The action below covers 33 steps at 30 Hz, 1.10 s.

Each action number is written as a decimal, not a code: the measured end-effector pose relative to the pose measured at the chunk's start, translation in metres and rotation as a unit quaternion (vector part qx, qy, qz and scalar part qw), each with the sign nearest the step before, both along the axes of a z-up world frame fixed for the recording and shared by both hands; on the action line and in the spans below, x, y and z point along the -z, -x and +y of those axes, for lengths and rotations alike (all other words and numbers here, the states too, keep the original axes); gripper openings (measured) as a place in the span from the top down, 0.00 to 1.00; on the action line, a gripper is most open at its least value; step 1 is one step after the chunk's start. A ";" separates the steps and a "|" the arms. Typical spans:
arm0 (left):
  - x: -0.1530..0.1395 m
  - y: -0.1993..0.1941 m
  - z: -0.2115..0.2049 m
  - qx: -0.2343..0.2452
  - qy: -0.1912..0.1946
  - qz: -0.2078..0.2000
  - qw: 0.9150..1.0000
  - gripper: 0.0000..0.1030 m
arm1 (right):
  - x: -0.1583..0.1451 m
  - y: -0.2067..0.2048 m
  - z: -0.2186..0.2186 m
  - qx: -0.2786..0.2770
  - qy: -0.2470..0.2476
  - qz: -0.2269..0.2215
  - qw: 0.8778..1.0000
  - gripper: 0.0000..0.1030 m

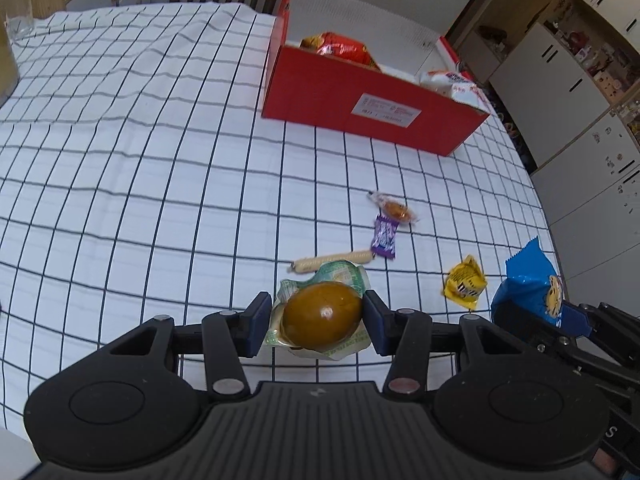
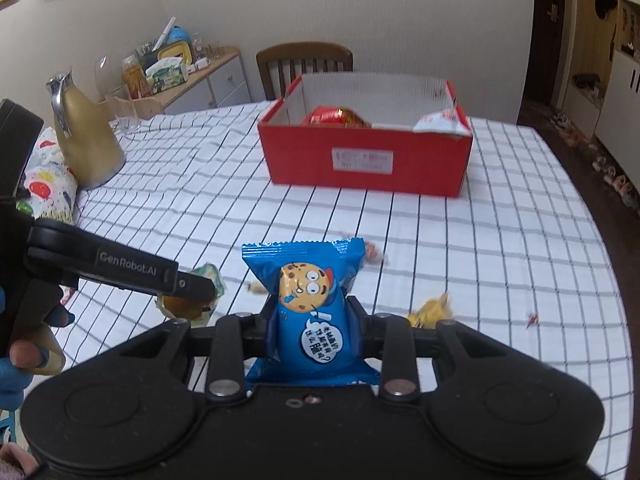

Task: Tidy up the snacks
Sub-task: 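Lift the held egg and cookie packet and carry them over the red box, then lower the egg and cookie packet into the red box and open both tools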

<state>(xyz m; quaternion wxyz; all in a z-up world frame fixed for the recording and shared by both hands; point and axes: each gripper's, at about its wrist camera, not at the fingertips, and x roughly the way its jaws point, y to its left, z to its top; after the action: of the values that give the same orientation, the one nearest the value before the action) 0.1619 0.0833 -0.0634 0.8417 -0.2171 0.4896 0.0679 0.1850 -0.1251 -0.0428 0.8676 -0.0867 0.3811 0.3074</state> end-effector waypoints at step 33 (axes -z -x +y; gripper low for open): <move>-0.105 -0.117 0.013 -0.004 -0.075 -0.121 0.990 0.53 | -0.084 -0.105 0.028 -0.004 -0.006 -0.120 0.993 0.70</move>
<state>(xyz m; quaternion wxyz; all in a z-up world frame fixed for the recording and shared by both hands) 0.2793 0.0960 0.0417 0.9084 -0.1621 0.3768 0.0809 0.2905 -0.0968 0.0410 0.9065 -0.1191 0.2721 0.3002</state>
